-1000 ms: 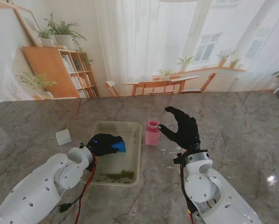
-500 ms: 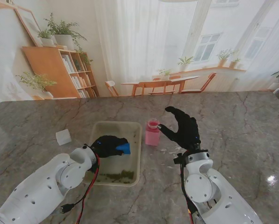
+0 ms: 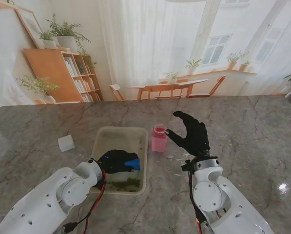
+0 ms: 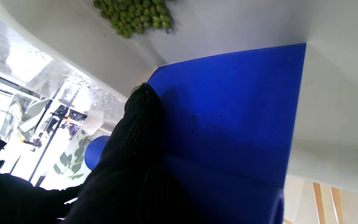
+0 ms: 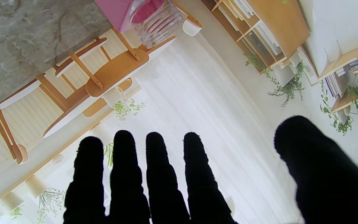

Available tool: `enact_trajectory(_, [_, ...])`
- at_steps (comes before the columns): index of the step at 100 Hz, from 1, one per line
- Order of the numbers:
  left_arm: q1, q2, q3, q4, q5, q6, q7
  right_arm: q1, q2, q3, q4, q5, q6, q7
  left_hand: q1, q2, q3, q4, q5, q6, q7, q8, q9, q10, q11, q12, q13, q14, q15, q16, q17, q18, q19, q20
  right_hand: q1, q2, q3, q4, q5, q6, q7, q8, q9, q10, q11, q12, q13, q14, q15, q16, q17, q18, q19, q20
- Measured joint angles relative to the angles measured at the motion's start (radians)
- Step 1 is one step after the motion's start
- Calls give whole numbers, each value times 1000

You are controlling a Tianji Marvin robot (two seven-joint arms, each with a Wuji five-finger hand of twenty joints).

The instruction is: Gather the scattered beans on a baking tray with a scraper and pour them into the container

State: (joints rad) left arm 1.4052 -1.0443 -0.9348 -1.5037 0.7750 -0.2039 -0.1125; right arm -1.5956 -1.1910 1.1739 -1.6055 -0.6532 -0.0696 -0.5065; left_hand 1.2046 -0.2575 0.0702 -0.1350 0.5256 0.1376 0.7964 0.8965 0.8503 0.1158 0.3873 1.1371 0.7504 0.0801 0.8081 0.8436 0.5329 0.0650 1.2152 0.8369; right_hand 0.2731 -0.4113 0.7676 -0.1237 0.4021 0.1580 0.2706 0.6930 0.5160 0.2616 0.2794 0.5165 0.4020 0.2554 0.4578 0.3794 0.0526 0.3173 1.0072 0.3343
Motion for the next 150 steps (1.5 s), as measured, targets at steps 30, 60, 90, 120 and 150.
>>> enact_trajectory(30, [75,5,-36,-76,4,17,-36,-3,0,2,-3,0,1,0,0,0,0,0,12,11,-11,-11,0,3,11,-6,0,0,0,0,0,0,0,0,0,0,0,0,0,0,0,0,0,0,0,0,0,0,0,0,0,0,0,0])
enact_trajectory(60, [132,9,-63,-125,24,22,-44,-3,0,2,-3,0,2,0,0,-2,0,0,19,13,-23,-11,1,7,15,-12,0,1,0,0,0,1,0,0,0,0,0,0,0,0,0,0,0,0,0,0,0,0,0,0,0,0,0,0])
enact_trajectory(90, [172,15,-84,-174,34,36,-85,-3,0,2,-3,0,3,0,0,-10,0,0,29,16,-25,-11,8,7,16,-22,0,2,6,0,2,1,0,0,0,0,0,0,0,0,0,0,0,0,0,0,0,0,0,0,0,0,0,0])
enact_trajectory(120, [187,13,-91,-181,49,37,-73,-3,0,1,-3,0,3,1,0,-10,1,0,29,16,-25,-11,9,6,20,-22,2,2,8,0,4,1,0,0,0,0,0,0,0,0,0,0,0,0,0,0,0,0,0,0,0,0,0,0])
enact_trajectory(150, [173,2,-91,-152,102,38,-8,-2,0,0,-3,0,3,4,0,-11,-21,-3,29,24,-25,-10,11,2,41,-22,33,-10,83,0,66,1,59,0,0,0,0,0,0,0,0,0,0,0,0,0,0,0,0,0,0,0,0,0])
